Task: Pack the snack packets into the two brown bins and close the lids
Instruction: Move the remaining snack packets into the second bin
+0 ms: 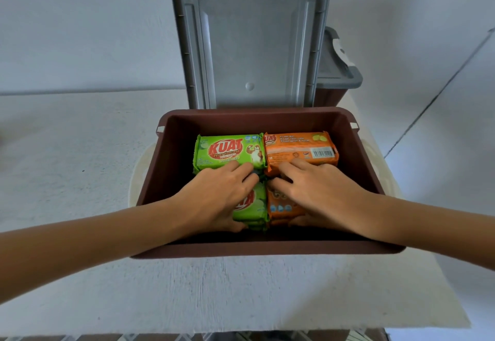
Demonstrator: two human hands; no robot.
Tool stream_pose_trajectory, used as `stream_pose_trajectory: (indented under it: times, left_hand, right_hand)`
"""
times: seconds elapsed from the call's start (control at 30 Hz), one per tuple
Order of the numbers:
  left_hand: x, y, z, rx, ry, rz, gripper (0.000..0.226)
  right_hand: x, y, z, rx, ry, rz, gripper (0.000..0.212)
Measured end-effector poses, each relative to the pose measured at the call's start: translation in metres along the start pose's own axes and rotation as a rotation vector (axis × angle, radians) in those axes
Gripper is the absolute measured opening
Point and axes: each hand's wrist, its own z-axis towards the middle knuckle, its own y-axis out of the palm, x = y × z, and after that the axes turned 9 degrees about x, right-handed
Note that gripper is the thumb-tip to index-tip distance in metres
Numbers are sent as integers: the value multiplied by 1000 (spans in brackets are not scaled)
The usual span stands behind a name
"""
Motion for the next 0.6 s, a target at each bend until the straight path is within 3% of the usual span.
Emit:
stream_pose_trajectory:
  times: [0.2, 0.37, 0.6]
  left_hand:
    - [-5, -10, -2, -56, -74, -101, 61]
    - [-32, -38, -29, 219, -223, -392, 39]
    - [-89, -55, -101, 358, -440, -366, 27]
  right_hand:
    - [6, -5, -2, 4, -9, 114, 68]
    - [6, -27, 14, 165, -19, 353, 38]
    - [-37, -59, 98, 404, -82, 469, 38]
